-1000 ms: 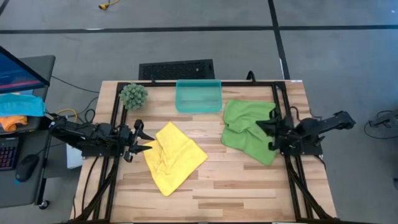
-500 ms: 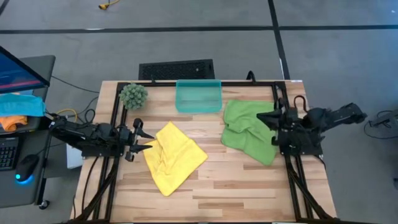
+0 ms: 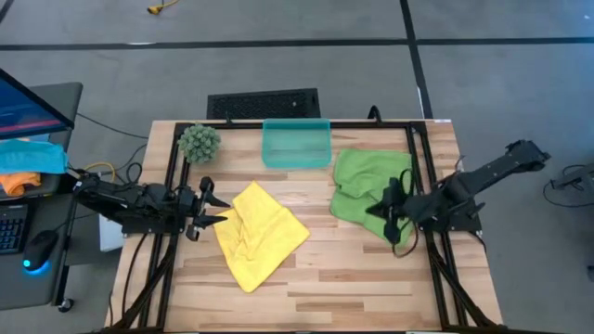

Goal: Roll microfiber towels into tight, uniform cylinder then place into a basket
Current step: Fold the green microfiber cloth

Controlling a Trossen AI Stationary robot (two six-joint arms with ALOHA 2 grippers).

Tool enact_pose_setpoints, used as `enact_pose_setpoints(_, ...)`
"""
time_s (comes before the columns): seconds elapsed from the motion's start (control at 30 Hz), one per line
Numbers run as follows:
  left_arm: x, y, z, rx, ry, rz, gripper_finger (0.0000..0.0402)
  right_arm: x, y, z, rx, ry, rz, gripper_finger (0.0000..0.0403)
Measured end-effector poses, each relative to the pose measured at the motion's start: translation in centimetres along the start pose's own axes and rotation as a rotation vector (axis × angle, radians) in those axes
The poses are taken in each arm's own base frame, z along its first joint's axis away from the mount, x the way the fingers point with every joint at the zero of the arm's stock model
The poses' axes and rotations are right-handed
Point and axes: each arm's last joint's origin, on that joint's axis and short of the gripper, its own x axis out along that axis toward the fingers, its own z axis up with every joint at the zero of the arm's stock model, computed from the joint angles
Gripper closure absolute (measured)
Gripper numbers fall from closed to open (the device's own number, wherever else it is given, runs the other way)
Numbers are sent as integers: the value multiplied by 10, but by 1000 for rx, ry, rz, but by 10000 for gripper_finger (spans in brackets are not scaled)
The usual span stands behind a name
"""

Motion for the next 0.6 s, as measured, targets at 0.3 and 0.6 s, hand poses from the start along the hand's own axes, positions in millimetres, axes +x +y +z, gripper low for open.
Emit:
enact_pose_setpoints(0.3,0,0,0,-14,-1,7,235,9,41,-11,-47,370,-155,383)
enact_pose_setpoints(0.6,0,1,1,-15,-8,32,235,18,52,-23,-25,630,-391,362)
